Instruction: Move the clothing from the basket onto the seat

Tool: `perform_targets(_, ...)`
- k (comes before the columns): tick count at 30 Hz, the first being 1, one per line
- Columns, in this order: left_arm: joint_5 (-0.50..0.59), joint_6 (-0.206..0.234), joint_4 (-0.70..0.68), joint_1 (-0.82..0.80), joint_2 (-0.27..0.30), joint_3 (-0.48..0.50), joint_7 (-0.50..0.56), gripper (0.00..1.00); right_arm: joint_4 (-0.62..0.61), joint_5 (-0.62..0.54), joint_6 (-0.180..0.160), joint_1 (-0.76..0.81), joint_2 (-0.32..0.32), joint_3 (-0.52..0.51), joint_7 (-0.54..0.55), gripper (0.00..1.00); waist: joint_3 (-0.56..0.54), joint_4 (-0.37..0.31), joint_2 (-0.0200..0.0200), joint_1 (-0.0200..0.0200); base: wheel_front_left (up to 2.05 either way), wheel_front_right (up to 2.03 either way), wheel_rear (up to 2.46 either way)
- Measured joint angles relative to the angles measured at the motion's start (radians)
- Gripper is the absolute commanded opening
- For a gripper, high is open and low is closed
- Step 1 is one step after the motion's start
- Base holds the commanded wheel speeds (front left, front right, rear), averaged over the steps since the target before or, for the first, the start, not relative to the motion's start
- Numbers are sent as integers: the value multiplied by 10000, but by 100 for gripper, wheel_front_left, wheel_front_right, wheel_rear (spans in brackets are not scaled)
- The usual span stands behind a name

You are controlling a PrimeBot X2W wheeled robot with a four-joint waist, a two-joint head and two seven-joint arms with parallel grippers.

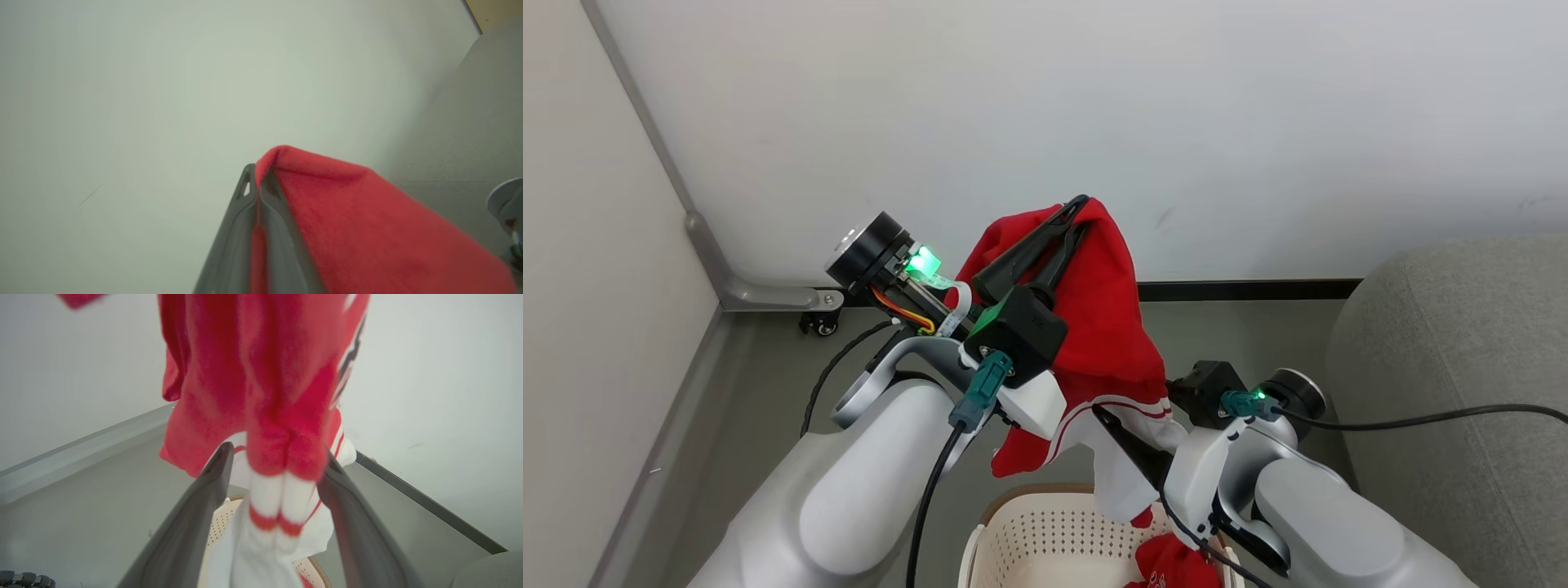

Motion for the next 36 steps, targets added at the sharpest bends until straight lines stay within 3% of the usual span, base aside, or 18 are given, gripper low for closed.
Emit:
perform_targets(3,-77,0,-111,30,-12,-4,36,0,176,-128,0,-293,10,-52,-201,0,-58,124,0,0,0,0,0)
perform_targets(14,-709,163,226,790,94,614,385,0,658,-483,0,-403,-36,-548,-453,0,-122,330,0,0,0,0,0)
perform_targets(24,-2013,188,915,2059,265,1396,228,0,562,15,2,-319,-422,-1749,-539,0,-102,81,0,0,0,0,0)
perform_targets(25,-2013,188,915,2059,265,1396,228,13,562,15,2,-319,-422,-1749,-539,0,-102,81,0,0,0,0,0)
perform_targets(26,-2230,178,918,2163,203,1461,153,40,514,31,2,-302,-468,-1887,-545,0,-99,44,0,0,0,0,0)
perform_targets(27,-2439,159,917,2266,138,1492,98,59,468,33,4,-277,-518,-2029,-564,0,-96,5,0,1,0,0,0)
perform_targets(28,-2535,98,915,2354,79,1492,46,87,399,42,25,-229,-575,-2174,-608,0,-92,-37,0,0,0,0,0)
perform_targets(29,-2554,96,913,2438,36,1492,-31,100,316,44,50,-162,-621,-2311,-608,0,-88,-80,0,0,0,0,0)
perform_targets(36,-3099,-188,882,2751,25,1576,-424,100,-311,36,63,-121,-848,-3149,-608,0,-47,-410,0,0,0,0,0)
